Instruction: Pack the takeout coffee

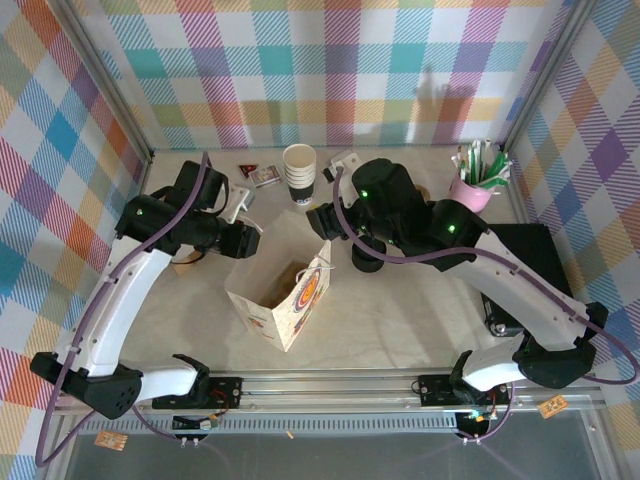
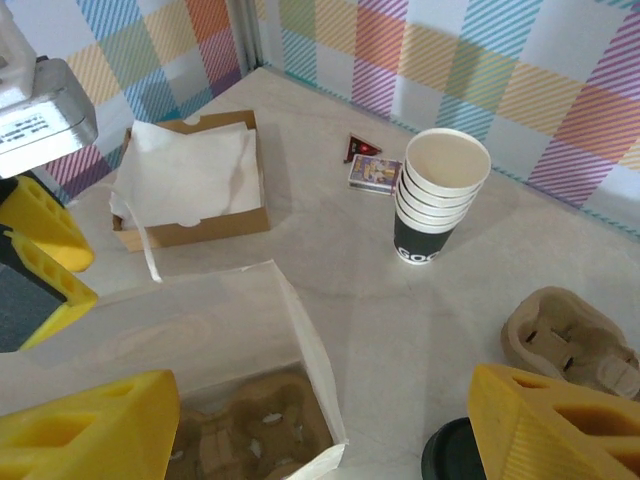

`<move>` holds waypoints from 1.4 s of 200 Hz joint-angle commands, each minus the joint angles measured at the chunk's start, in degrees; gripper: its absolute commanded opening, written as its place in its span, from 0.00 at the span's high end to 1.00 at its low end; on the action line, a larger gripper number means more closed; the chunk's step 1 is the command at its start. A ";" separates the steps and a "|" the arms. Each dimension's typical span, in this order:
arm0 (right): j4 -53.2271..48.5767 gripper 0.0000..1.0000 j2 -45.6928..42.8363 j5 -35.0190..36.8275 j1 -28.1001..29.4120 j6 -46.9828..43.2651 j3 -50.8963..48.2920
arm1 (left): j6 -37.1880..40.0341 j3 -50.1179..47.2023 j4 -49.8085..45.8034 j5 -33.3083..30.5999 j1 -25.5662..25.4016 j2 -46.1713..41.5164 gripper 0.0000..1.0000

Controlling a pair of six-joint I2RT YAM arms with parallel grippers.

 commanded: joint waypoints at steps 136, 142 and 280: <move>2.38 0.25 -2.99 3.46 -7.86 -2.71 -4.91 | -1.64 -0.89 2.65 -3.11 -3.08 -2.52 1.00; 2.73 0.25 -2.95 4.32 -8.52 -3.02 -5.14 | -1.85 -0.97 3.39 -3.50 -3.66 -3.47 1.00; 3.55 0.31 4.79 7.15 -14.96 2.66 -2.72 | -4.85 -5.19 8.40 -5.89 -6.12 -12.23 1.00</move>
